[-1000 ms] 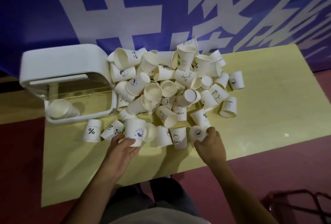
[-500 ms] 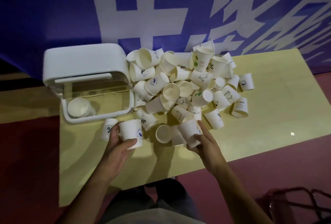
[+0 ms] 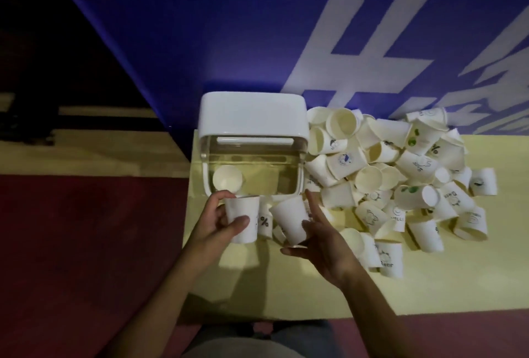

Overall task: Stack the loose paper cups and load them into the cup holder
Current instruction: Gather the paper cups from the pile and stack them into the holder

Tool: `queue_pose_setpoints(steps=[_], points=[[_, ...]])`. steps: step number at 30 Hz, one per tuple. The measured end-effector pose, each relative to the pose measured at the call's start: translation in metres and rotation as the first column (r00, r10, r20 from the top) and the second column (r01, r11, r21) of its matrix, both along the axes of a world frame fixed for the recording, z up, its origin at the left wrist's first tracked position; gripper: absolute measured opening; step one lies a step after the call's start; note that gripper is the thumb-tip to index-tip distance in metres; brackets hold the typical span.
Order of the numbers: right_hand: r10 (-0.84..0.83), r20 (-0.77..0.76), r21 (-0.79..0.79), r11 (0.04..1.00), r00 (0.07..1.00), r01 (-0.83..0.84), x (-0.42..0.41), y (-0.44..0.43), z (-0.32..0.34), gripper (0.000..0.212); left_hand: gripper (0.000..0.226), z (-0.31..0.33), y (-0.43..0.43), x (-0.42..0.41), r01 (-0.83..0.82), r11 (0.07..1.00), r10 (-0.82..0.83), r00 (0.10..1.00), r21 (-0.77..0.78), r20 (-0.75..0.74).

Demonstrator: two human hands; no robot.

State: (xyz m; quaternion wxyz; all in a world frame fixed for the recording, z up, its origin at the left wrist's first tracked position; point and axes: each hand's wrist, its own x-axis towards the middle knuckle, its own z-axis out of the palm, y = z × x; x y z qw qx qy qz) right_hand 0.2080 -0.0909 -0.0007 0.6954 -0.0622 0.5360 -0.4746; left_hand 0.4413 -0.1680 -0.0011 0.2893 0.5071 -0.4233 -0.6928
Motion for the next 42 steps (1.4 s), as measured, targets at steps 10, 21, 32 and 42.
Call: queue_pose_setpoints(steps=[10, 21, 32, 42], points=[[0.160, -0.081, -0.017, 0.987, 0.984, -0.161, 0.052, -0.040, 0.001, 0.048, 0.049, -0.010, -0.024, 0.034, -0.008, 0.999, 0.009, 1.000, -0.036, 0.008], [0.182, -0.690, -0.058, 0.951, 0.700, -0.304, 0.050, -0.062, -0.009, 0.079, 0.058, -0.021, -0.046, 0.047, -0.106, 0.955, 0.152, 0.977, -0.275, 0.149], [0.111, -0.845, -0.073, 0.945, 0.523, -0.319, 0.045, -0.070, -0.017, 0.072, 0.073, -0.040, -0.081, 0.027, 0.060, 0.871, 0.123, 0.934, -0.487, 0.335], [0.081, -0.855, -0.106, 0.939, 0.513, -0.326, 0.038, -0.064, -0.021, 0.075, 0.080, -0.079, -0.090, 0.020, 0.253, 0.844, 0.056, 0.836, -0.473, 0.547]])
